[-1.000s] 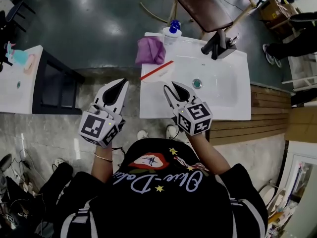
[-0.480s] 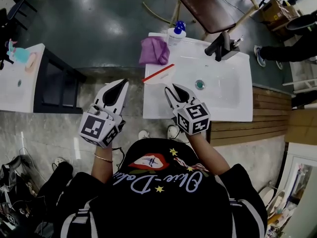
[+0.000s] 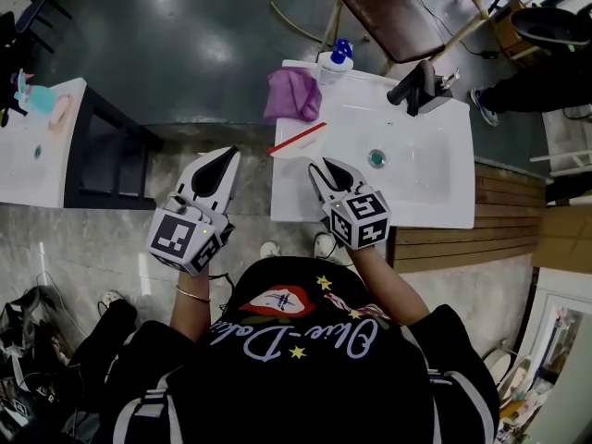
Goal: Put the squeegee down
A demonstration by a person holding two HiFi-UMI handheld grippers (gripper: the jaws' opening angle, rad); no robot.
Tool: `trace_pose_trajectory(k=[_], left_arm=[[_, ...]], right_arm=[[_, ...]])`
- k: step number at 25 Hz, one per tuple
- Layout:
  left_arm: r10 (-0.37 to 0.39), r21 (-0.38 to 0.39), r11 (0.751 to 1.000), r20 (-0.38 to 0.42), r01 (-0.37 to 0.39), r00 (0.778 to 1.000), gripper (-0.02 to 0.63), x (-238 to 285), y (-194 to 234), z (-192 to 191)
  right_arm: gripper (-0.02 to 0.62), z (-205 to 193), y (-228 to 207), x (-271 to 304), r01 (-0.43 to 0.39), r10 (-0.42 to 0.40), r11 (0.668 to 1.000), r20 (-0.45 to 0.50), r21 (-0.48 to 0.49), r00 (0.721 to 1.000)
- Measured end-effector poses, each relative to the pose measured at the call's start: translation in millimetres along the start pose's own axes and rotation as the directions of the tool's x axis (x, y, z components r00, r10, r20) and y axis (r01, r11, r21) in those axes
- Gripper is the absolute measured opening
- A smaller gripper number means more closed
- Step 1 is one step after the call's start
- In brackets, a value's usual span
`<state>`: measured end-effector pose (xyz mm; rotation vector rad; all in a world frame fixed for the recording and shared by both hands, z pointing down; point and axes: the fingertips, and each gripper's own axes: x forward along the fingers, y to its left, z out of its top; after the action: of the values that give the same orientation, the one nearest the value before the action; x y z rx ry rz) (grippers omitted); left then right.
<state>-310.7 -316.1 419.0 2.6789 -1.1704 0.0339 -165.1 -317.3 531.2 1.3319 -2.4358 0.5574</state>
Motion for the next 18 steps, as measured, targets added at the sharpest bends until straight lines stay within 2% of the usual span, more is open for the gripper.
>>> trace_pose_trajectory(k=[18], left_arm=[[0.015, -0.018, 1.000, 0.003, -0.014, 1.000, -0.005, -6, 6, -1]], right_arm=[[0.109, -11, -1, 7, 0.011, -0.012, 1.000, -0.043, -0.013, 0.999]])
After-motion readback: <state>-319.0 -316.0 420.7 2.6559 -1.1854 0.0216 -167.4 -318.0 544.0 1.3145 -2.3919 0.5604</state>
